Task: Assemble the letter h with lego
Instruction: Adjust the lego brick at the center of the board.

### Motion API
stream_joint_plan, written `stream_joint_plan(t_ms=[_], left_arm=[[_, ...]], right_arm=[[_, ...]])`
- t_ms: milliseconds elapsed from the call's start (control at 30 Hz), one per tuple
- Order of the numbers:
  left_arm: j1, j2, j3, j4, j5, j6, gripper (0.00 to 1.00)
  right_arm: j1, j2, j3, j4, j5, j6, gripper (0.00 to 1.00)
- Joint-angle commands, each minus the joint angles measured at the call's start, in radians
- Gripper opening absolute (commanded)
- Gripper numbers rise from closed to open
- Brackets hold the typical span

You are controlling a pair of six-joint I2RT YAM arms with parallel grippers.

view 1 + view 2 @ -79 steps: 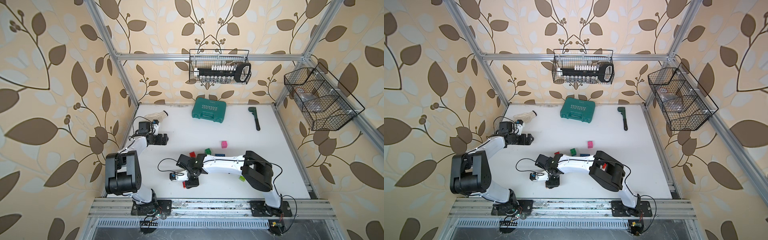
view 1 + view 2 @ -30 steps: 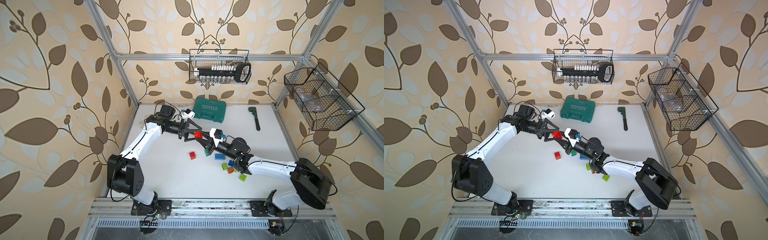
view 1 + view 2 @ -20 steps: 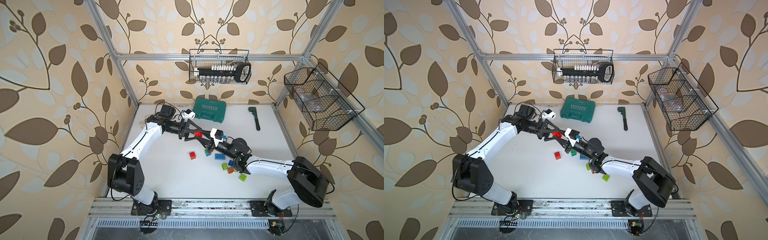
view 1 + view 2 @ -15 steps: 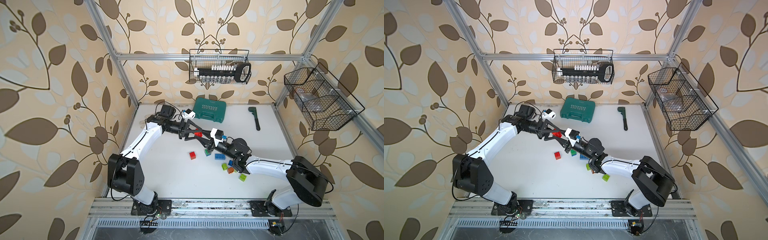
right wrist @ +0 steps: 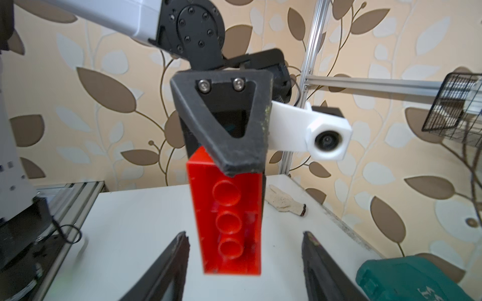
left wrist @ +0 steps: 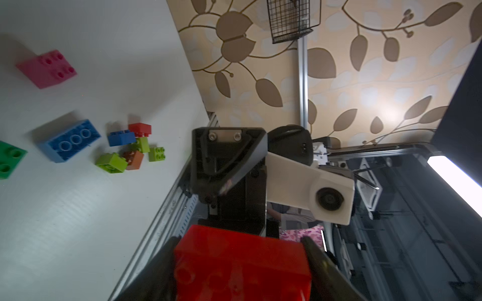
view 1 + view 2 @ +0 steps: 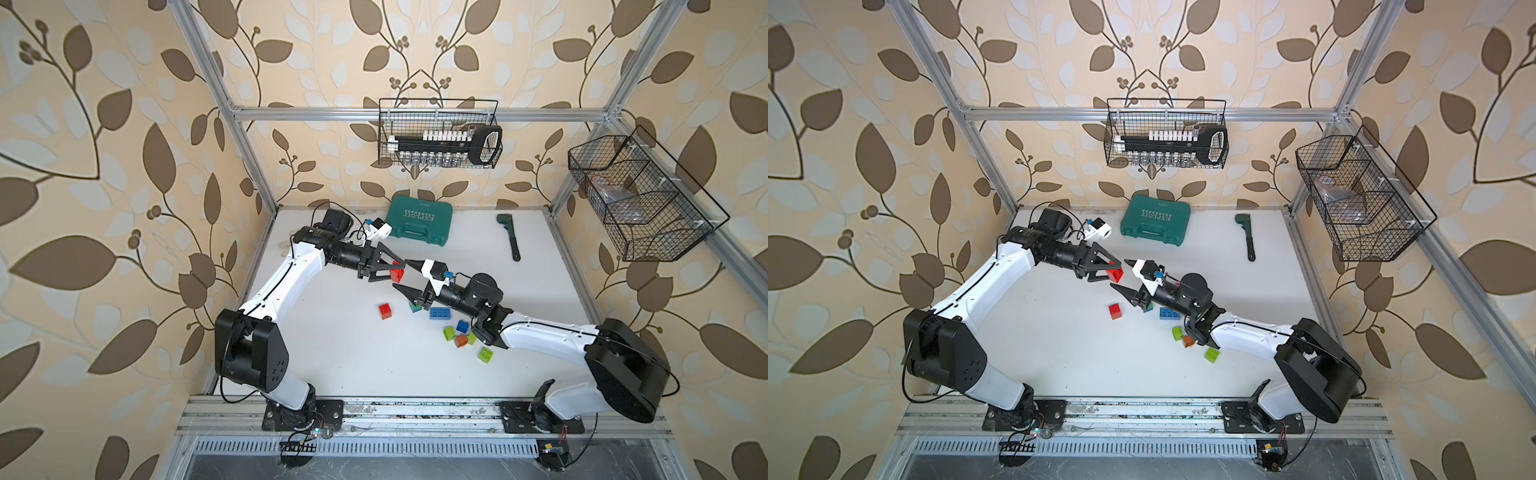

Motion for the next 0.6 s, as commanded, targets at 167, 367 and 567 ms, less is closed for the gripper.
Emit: stream_joint_plan(t_ms=[167,367,567], left_arm=[[-0.006,-0.064,-0.118,-0.022,-0.593,0.389,0.54],[-0.135,-0.131,-0.259,-0.032,-0.826,0.610,0.55],[-0.336,-0.125,-0.340,0.074,-1.005,0.627,0.55]], right_arm=[[-0.022,-0.221,-0.041,-0.516,0.237,0.008,0.71],[-0.155,-0.245,0.100,-0.974,0.624,0.429,0.98],[-0.345,-0.042,0.318,-1.340,0.378,0.646,0.98]])
